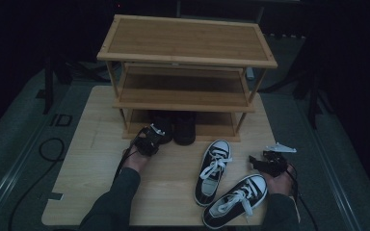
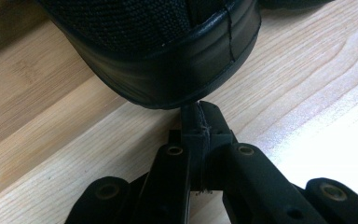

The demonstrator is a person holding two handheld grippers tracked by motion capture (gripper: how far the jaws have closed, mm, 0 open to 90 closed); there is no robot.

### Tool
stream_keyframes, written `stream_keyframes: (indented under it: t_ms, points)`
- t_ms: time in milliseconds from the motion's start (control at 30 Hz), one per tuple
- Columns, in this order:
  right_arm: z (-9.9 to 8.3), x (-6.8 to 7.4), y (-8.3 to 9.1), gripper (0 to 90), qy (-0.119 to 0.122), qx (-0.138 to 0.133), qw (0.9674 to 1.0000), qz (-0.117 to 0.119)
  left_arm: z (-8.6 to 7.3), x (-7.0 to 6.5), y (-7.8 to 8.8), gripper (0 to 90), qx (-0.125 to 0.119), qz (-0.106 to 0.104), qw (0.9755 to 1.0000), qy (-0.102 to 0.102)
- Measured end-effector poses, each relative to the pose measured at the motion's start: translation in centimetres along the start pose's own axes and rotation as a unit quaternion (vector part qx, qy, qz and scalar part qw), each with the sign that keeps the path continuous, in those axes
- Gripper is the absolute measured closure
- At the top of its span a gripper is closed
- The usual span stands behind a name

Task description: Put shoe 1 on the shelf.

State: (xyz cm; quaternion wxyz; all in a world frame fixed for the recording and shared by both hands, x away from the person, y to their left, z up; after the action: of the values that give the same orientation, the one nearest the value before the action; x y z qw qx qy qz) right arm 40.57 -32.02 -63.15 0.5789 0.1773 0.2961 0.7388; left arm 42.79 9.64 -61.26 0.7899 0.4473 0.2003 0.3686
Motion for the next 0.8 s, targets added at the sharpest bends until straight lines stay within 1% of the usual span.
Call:
stream_keyframes:
  t_ms: [67, 200, 333, 367, 400, 533, 600, 800]
  points:
    - [0.0, 0.0, 0.0, 29.3, 0.000, 0.000, 1.0000, 0.000, -0.1, -0.1, 0.1, 82.5, -0.001, -0.004, 1.0000, -0.003]
    - [0.0, 0.0, 0.0, 29.3, 0.000, 0.000, 1.0000, 0.000, -0.5, -0.2, 0.3, 71.7, -0.007, -0.013, 0.9999, -0.001]
    - [0.0, 0.0, 0.0, 29.3, 0.001, 0.000, 1.0000, 0.001, -1.0, -0.3, 0.8, 66.0, -0.014, -0.025, 0.9996, 0.002]
    - [0.0, 0.0, 0.0, 29.3, 0.002, 0.001, 1.0000, 0.000, -1.2, -0.2, 0.9, 64.9, -0.016, -0.029, 0.9994, 0.004]
    - [0.0, 0.0, 0.0, 29.3, 0.002, 0.001, 1.0000, 0.000, -1.3, -0.2, 1.1, 63.7, -0.022, -0.033, 0.9991, 0.012]
    - [0.0, 0.0, 0.0, 29.3, 0.002, 0.001, 1.0000, 0.001, -2.0, 0.1, 1.8, 61.9, -0.032, -0.037, 0.9987, 0.016]
    - [0.0, 0.0, 0.0, 29.2, 0.005, 0.001, 1.0000, 0.003, -2.2, 0.3, 2.1, 60.9, -0.039, -0.044, 0.9981, 0.021]
    - [0.0, 0.0, 0.0, 29.1, 0.008, 0.001, 1.0000, 0.004, -2.9, 0.9, 2.5, 60.3, -0.045, -0.042, 0.9977, 0.029]
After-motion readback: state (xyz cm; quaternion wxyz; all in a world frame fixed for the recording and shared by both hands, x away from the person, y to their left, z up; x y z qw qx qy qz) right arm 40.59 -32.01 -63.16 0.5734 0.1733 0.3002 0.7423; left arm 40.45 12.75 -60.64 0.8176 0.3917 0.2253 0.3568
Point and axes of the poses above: each handheld gripper's, and its own axes: y roughly backward along the jaws, z roughly out of its top, x roughly to its left, the point moved 7 cm from there along -y, roughly forward along the jaws, and after that the axes turned 8 degrees about -z, right-handed, at the moved point
